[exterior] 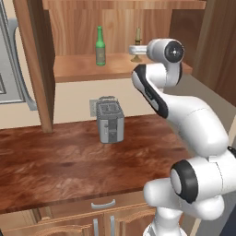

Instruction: Get the candle and the beer from the cabinet and move them to the dining counter.

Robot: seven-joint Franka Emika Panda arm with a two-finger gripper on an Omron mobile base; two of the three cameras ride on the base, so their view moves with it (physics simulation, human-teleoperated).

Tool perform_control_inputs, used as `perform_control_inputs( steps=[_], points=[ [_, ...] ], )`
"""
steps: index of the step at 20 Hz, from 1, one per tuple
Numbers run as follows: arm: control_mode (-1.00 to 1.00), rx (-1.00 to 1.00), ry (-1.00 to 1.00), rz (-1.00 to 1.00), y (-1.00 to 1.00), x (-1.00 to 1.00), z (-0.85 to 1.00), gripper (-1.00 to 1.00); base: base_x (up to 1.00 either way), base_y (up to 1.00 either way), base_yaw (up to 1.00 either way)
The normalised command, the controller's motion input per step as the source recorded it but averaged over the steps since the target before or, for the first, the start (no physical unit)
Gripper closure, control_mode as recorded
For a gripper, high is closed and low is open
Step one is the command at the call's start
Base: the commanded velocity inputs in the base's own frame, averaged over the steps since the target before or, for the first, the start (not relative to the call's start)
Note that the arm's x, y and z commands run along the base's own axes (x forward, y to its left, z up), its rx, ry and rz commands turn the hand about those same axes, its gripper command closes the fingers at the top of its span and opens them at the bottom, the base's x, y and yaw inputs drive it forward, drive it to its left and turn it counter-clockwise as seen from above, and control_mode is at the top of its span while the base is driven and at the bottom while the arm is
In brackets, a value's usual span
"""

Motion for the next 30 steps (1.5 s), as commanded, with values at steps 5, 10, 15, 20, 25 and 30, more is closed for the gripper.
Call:
perform_control_inputs(
  steps=[5, 10, 15, 20, 25, 30],
  points=[
    [-1.0, 0.0, 0.08, 0.0, 0.01, 0.34, 0.0, -1.0, 0.0, 0.0, 0.0],
    [-1.0, 0.0, 0.09, 0.0, 0.0, 0.4, 0.04, -1.0, 0.0, 0.0, 0.0],
    [-1.0, 0.0, 0.09, 0.0, 0.0, 0.39, 0.02, -1.0, 0.0, 0.0, 0.0],
    [-1.0, 0.0, 0.06, 0.0, 0.0, 0.32, 0.0, -1.0, 0.0, 0.0, 0.0],
    [-1.0, 0.0, 0.03, 0.0, 0.0, 0.3, 0.0, -1.0, 0.0, 0.0, 0.0],
    [-1.0, 0.0, 0.01, 0.0, 0.0, 0.12, -0.01, -1.0, 0.0, 0.0, 0.0]
  ],
)
